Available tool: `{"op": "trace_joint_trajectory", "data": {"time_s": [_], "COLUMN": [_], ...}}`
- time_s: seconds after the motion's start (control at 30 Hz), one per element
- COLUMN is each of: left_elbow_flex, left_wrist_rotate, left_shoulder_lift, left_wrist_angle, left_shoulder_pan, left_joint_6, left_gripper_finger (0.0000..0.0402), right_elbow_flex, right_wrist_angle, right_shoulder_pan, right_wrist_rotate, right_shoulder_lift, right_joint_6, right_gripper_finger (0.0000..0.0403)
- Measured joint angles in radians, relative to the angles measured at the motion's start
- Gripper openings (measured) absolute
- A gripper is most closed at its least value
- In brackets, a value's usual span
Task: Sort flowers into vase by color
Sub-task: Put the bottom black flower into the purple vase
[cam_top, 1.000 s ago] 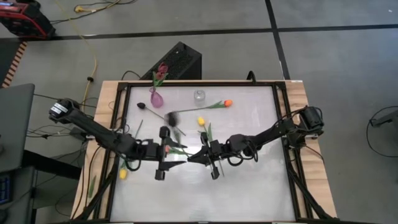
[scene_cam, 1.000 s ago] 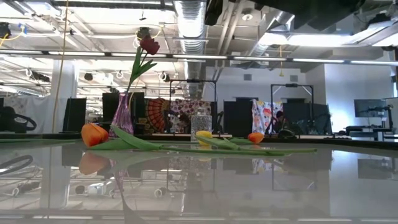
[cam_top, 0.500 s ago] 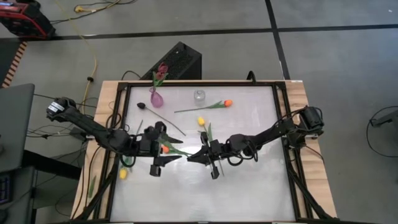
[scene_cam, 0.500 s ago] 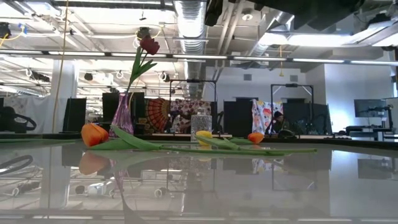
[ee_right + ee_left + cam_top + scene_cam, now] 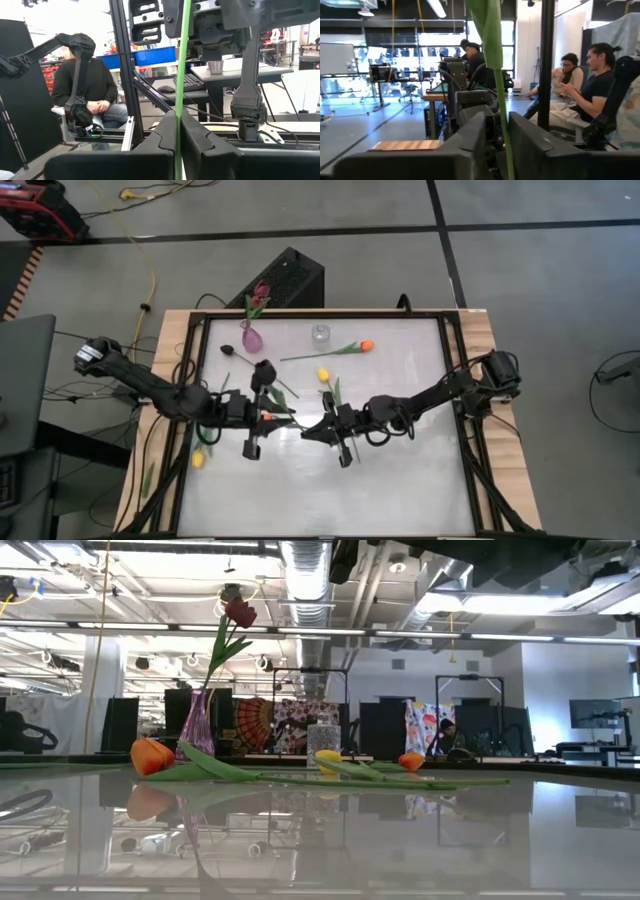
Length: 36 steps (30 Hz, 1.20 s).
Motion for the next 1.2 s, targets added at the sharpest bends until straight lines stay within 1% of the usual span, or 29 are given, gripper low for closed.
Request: {"op": "trace_joint_trajectory", "data": {"time_s": [0.17,0.37,0.53,0.67,0.8,0.9,0.97,1.03,1.1,1.2], "left_elbow_flex": [0.000,0.000,0.002,0.002,0.002,0.002,0.002,0.002,0.002,0.002], "left_wrist_rotate": [0.050,0.075,0.055,-0.029,-0.203,-0.334,-0.419,-0.483,-0.525,-0.545], "left_shoulder_lift": [0.000,0.001,-0.013,-0.065,-0.130,-0.179,-0.211,-0.245,-0.281,-0.325], "left_wrist_angle": [-0.002,-0.019,-0.085,-0.233,-0.435,-0.575,-0.646,-0.698,-0.747,-0.802], "left_shoulder_pan": [0.022,0.028,0.029,0.028,0.029,0.029,0.029,0.039,0.062,0.135], "left_joint_6": [-0.025,-0.038,-0.040,-0.044,-0.055,-0.069,-0.073,-0.069,-0.065,-0.071], "left_gripper_finger": [0.0009,0.0002,0.0001,0.0000,0.0000,0.0000,0.0000,0.0000,0.0000,0.0000], "right_elbow_flex": [0.000,0.000,-0.001,-0.001,-0.001,-0.001,-0.001,-0.001,-0.001,-0.001], "right_wrist_angle": [-0.022,-0.042,-0.068,-0.187,-0.369,-0.526,-0.608,-0.693,-0.762,-0.848], "right_shoulder_pan": [-0.009,-0.007,-0.009,-0.035,-0.080,-0.114,-0.135,-0.153,-0.171,-0.199], "right_wrist_rotate": [-0.003,-0.007,-0.008,-0.007,-0.004,-0.004,-0.005,-0.006,-0.005,-0.005], "right_shoulder_lift": [0.000,0.000,-0.003,-0.033,-0.069,-0.099,-0.116,-0.132,-0.144,-0.155], "right_joint_6": [0.009,-0.014,-0.071,-0.120,-0.191,-0.197,-0.196,-0.197,-0.197,-0.210], "right_gripper_finger": [0.0040,0.0057,0.0100,0.0153,0.0202,0.0226,0.0234,0.0236,0.0235,0.0230]}}
